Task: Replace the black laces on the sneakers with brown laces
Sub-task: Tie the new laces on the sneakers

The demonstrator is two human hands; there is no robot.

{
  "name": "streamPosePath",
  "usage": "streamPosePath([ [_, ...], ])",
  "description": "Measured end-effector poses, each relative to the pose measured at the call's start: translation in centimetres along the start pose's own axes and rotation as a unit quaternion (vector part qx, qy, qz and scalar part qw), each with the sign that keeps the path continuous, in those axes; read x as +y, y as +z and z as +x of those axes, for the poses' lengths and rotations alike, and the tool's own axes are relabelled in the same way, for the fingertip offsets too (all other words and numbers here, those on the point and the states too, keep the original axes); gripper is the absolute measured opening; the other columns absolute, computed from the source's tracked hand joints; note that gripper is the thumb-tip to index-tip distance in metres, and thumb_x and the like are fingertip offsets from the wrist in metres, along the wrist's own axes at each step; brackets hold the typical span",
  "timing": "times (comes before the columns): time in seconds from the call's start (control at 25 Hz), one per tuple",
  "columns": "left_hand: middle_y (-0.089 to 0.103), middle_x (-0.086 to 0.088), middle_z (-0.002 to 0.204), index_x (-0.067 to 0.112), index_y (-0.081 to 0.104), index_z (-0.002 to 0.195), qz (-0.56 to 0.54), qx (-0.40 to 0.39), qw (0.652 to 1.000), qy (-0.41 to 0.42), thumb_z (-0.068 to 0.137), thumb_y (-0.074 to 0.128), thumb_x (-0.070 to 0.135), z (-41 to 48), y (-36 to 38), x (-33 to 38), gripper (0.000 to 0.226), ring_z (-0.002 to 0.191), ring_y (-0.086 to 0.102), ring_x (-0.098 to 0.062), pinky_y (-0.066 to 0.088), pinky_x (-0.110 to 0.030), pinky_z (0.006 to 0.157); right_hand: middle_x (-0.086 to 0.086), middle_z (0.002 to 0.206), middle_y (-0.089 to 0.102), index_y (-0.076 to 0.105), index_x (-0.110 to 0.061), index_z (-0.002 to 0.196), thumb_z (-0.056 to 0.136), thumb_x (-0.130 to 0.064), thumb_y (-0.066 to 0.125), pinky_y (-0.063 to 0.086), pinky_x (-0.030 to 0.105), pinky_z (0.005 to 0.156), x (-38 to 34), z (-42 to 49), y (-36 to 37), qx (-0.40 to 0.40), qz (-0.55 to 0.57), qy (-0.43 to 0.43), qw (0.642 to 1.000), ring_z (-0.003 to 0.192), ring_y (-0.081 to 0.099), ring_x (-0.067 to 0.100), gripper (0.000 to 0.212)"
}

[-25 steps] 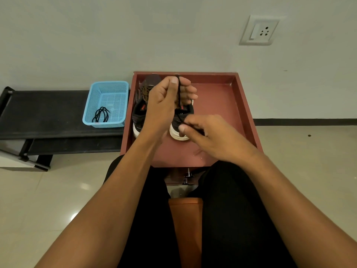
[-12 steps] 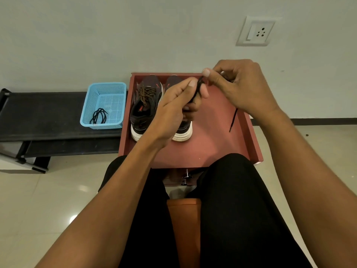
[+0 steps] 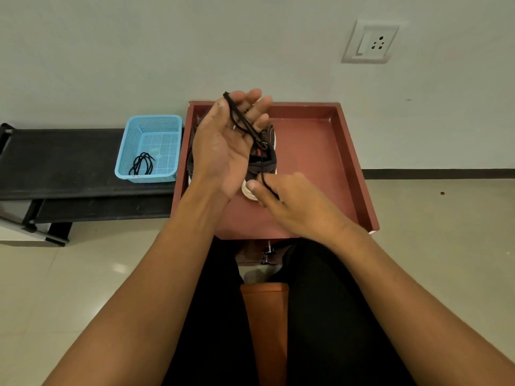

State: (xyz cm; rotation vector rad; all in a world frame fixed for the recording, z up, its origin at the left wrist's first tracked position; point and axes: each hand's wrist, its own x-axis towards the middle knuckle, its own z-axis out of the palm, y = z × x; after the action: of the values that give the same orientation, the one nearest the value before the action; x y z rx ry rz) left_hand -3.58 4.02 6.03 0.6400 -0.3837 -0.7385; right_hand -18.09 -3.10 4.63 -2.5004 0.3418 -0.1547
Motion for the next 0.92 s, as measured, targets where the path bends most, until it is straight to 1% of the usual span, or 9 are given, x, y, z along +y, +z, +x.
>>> streamPosePath([
  [0.08, 0.07, -0.021, 0.127, 0.002, 0.06, 0.113, 0.005, 0.03, 1.0, -0.002, 0.115, 0.032, 0.018, 0.1, -0.4, 0.0, 0.033, 0.121, 0.069, -0.034, 0.057, -0.038, 0.097, -0.01, 0.064, 0.05, 0.05, -0.023, 0.078, 0.111, -0.053, 0.039, 0.04, 0.031, 0.054, -1.1, -0.5, -0.2, -0.007, -0.032, -0.016, 0.999, 0.053, 0.048, 0.008, 0.045],
  [0.2, 0.066, -0.025, 0.135, 0.0, 0.057, 0.118, 0.096, 0.028, 0.995, 0.008, 0.115, 0.031, 0.018, 0.1, -0.5, -0.3, 0.032, 0.124, 0.068, -0.037, 0.054, -0.044, 0.106, -0.013, 0.064, 0.046, 0.045, -0.029, 0.08, 0.11, -0.055, 0.034, 0.035, 0.027, 0.056, -2.5, -0.9, -1.3, -0.01, -0.075, -0.017, 0.997, 0.052, 0.045, 0.007, 0.042],
  [0.4, 0.065, -0.021, 0.139, 0.0, 0.055, 0.127, 0.101, 0.076, 0.992, 0.01, 0.114, 0.034, 0.018, 0.2, -1.0, -0.2, 0.03, 0.124, 0.068, -0.033, 0.052, -0.047, 0.11, -0.006, 0.071, 0.055, 0.055, -0.022, 0.095, 0.111, -0.056, 0.025, 0.046, 0.035, 0.058, -2.9, -1.9, -2.4, -0.033, -0.161, 0.04, 0.986, 0.059, 0.054, 0.012, 0.047],
  [0.48, 0.067, -0.015, 0.137, 0.004, 0.057, 0.127, 0.161, 0.104, 0.981, 0.013, 0.115, 0.033, 0.019, 0.4, -1.5, -0.2, 0.03, 0.123, 0.069, -0.028, 0.053, -0.045, 0.109, -0.006, 0.073, 0.056, 0.056, -0.022, 0.105, 0.11, -0.056, 0.025, 0.046, 0.033, 0.057, -3.3, -2.9, -2.4, -0.052, -0.188, 0.056, 0.979, 0.06, 0.055, 0.013, 0.046],
  [0.56, 0.07, -0.009, 0.133, 0.008, 0.06, 0.124, 0.269, 0.102, 0.958, 0.012, 0.115, 0.032, 0.019, 0.4, -1.6, -0.7, 0.032, 0.119, 0.071, -0.023, 0.054, -0.042, 0.106, -0.006, 0.074, 0.057, 0.055, -0.023, 0.112, 0.11, -0.055, 0.023, 0.047, 0.032, 0.056, -4.1, -3.4, -2.8, -0.049, -0.205, 0.063, 0.976, 0.061, 0.056, 0.013, 0.045],
  [0.64, 0.075, -0.006, 0.124, 0.007, 0.061, 0.123, 0.373, 0.05, 0.926, 0.007, 0.115, 0.031, 0.021, 0.2, -1.3, -1.3, 0.033, 0.111, 0.074, -0.021, 0.055, -0.039, 0.099, -0.003, 0.075, 0.058, 0.053, -0.023, 0.116, 0.11, -0.052, 0.023, 0.05, 0.037, 0.057, -5.2, -3.2, -4.0, -0.018, -0.227, 0.065, 0.972, 0.061, 0.058, 0.018, 0.042],
  [0.72, 0.078, 0.002, 0.106, 0.0, 0.062, 0.116, 0.436, -0.04, 0.899, -0.001, 0.115, 0.032, 0.019, -0.4, -0.6, -1.6, 0.035, 0.095, 0.074, -0.02, 0.056, -0.033, 0.088, 0.0, 0.077, 0.058, 0.05, -0.022, 0.117, 0.111, -0.047, 0.025, 0.046, 0.038, 0.059, -5.5, -2.4, -5.7, 0.026, -0.241, 0.065, 0.968, 0.064, 0.058, 0.024, 0.036],
  [0.8, 0.073, 0.008, 0.085, 0.0, 0.061, 0.101, 0.446, -0.13, 0.885, -0.033, 0.116, 0.031, 0.015, -1.3, 0.2, -1.5, 0.037, 0.078, 0.067, -0.014, 0.051, -0.026, 0.076, 0.0, 0.078, 0.056, 0.048, -0.02, 0.118, 0.112, -0.04, 0.032, 0.043, 0.038, 0.06, -4.9, -1.2, -7.6, 0.068, -0.245, 0.053, 0.966, 0.067, 0.057, 0.027, 0.026],
  [0.92, 0.069, -0.006, 0.08, 0.003, 0.061, 0.1, 0.384, -0.193, 0.9, -0.078, 0.117, 0.028, 0.019, -2.0, 1.4, -1.2, 0.04, 0.072, 0.063, -0.023, 0.049, -0.037, 0.074, -0.003, 0.076, 0.054, 0.056, -0.017, 0.118, 0.11, -0.03, 0.045, 0.042, 0.038, 0.058, -2.1, 1.2, -9.6, 0.128, -0.216, 0.018, 0.968, 0.067, 0.054, 0.025, 0.019],
])
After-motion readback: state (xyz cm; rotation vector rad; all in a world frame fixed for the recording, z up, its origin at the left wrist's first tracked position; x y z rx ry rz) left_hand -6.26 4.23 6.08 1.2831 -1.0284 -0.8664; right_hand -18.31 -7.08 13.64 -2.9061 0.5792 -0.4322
